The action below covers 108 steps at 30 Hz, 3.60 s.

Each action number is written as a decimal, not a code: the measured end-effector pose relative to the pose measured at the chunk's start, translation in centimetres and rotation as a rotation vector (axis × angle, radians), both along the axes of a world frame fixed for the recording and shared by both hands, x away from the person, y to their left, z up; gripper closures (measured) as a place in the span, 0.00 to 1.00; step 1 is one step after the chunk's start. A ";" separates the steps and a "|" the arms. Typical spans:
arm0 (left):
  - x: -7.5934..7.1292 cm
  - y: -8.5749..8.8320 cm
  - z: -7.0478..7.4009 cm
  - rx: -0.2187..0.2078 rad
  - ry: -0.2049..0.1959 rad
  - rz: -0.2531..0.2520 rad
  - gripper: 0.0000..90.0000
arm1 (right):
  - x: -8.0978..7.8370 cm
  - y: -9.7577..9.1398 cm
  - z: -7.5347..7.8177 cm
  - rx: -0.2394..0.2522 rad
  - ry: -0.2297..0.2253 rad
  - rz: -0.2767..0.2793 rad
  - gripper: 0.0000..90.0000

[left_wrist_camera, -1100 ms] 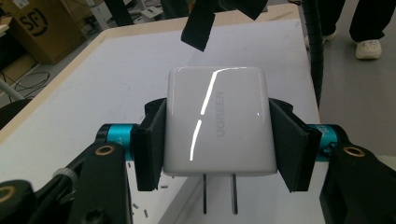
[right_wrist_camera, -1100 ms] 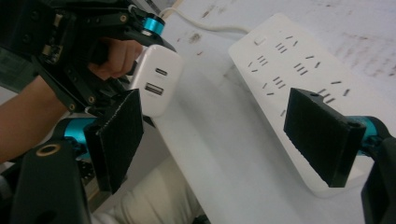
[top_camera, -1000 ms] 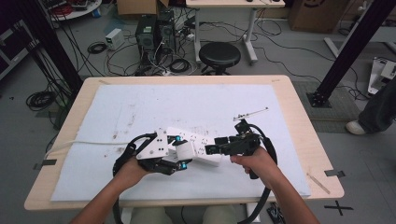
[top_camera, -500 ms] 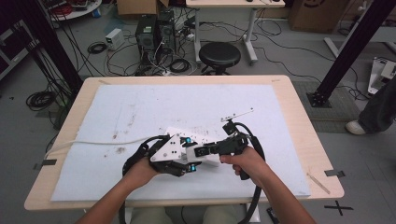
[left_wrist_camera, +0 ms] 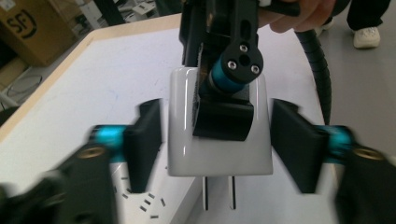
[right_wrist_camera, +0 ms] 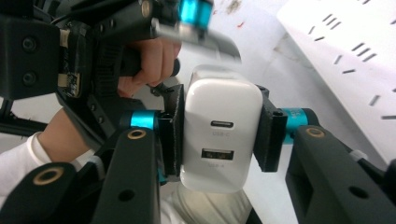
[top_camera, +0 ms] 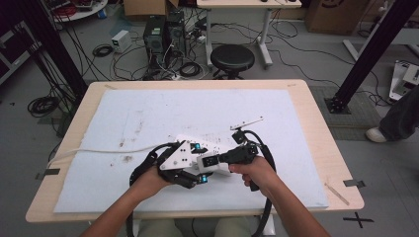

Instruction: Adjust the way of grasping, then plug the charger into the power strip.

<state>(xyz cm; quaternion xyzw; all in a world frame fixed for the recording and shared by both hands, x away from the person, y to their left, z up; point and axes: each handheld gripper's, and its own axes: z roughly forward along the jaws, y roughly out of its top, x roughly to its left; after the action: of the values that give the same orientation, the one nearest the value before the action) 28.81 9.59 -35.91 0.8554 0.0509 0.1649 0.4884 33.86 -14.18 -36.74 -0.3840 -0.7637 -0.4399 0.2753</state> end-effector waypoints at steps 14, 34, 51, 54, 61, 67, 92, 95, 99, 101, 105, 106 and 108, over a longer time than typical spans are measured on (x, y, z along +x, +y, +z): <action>0.8 4.3 -1.2 -0.109 0.117 0.173 0.26 | -0.5 -3.8 0.3 -0.103 -0.207 -0.154 0.70; 0.0 9.2 -1.2 -0.226 0.165 0.418 0.26 | -1.6 -10.1 1.1 -0.223 -0.366 -0.258 0.70; -1.4 10.5 -1.0 -0.286 0.182 0.456 0.26 | -2.7 -11.9 2.4 -0.272 -0.436 -0.278 0.70; -1.5 11.0 -1.0 -0.275 0.176 0.469 0.26 | -2.6 -11.9 2.6 -0.290 -0.447 -0.277 0.70; -1.6 12.5 -2.0 -0.283 0.189 0.510 0.26 | -1.9 -11.0 3.4 -0.371 -0.497 -0.222 0.70; -1.9 13.6 -3.0 -0.285 0.199 0.543 0.26 | -0.8 -9.3 4.4 -0.460 -0.548 -0.151 0.70; -1.9 15.9 -4.8 -0.313 0.206 0.570 0.26 | 4.3 -1.9 6.3 -0.607 -0.612 0.132 0.70; -1.8 15.9 -4.9 -0.309 0.203 0.567 0.26 | 4.6 -1.0 5.9 -0.630 -0.600 0.167 0.70; -1.8 15.8 -4.9 -0.313 0.205 0.564 0.26 | 5.0 -0.1 5.5 -0.643 -0.599 0.198 0.70; -1.8 15.8 -4.9 -0.313 0.205 0.563 0.26 | 5.2 0.4 5.2 -0.657 -0.598 0.218 0.70; -1.8 15.8 -5.0 -0.314 0.204 0.568 0.26 | 5.5 1.4 4.3 -0.695 -0.580 0.257 0.70; -1.8 15.8 -5.1 -0.313 0.205 0.567 0.26 | 5.6 1.7 4.0 -0.704 -0.579 0.276 0.70; -1.8 15.9 -5.0 -0.313 0.205 0.565 0.26 | 5.7 2.3 3.5 -0.720 -0.572 0.303 0.70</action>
<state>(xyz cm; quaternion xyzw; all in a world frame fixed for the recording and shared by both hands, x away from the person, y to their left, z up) 27.03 25.47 -40.94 0.7342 0.3597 0.1971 0.5410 39.57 -11.87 -33.26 -0.2032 -0.9598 -0.1906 -0.0351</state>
